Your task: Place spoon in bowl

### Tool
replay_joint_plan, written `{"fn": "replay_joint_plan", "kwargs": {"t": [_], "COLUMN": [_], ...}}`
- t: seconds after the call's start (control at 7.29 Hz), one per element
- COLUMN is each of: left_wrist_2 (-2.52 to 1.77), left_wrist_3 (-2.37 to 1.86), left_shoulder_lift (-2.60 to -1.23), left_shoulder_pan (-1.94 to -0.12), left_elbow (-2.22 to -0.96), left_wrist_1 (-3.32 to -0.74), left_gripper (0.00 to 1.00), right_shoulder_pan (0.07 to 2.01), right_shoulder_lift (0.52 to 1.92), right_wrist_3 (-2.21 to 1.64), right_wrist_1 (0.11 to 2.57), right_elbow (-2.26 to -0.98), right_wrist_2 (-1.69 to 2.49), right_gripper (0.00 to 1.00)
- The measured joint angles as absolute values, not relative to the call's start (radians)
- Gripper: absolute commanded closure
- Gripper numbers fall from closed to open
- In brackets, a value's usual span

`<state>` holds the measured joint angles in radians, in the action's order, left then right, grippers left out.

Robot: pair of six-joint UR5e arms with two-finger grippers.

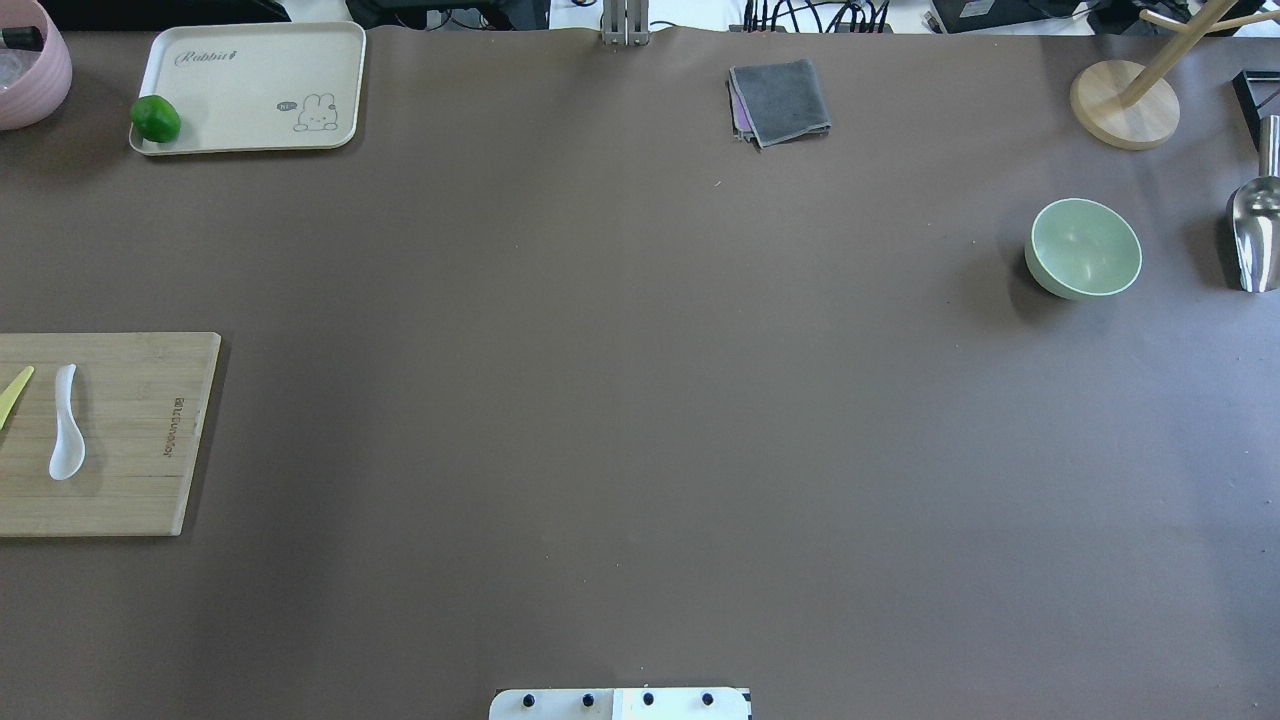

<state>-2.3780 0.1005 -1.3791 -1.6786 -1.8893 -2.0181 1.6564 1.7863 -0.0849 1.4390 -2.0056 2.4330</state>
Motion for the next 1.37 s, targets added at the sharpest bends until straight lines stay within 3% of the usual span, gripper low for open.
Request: {"fn": "replay_joint_plan", "kwargs": {"t": [0.27,0.55,0.82,1.1,1.37], "left_wrist_2": [-2.477,-2.515,-2.528,-2.571,-2.588], "left_wrist_3": [-0.021,-0.065,-0.075,-0.077,-0.077], "left_shoulder_lift": [-1.407,-1.388,-1.363,-1.357,-1.356], "left_shoulder_pan": [-1.677,-1.669,-1.640,-1.629,-1.628], "left_elbow": [-1.848,-1.810,-1.780,-1.773,-1.772], "left_wrist_1": [-2.058,-2.193,-2.290,-2.309,-2.312], "left_gripper": [0.02,0.02,0.02,0.02,0.02], "right_shoulder_pan": [1.651,1.611,1.541,1.404,1.249], "right_shoulder_lift": [1.757,1.729,1.651,1.583,1.522], "right_wrist_3": [-0.154,-0.201,-0.323,-0.614,-0.865], "right_wrist_1": [1.430,1.406,1.299,1.037,0.778], "right_elbow": [-2.040,-1.972,-1.817,-1.660,-1.502], "right_wrist_2": [2.455,2.455,2.427,2.310,2.145], "right_gripper": [0.00,0.00,0.02,0.05,0.16]}}
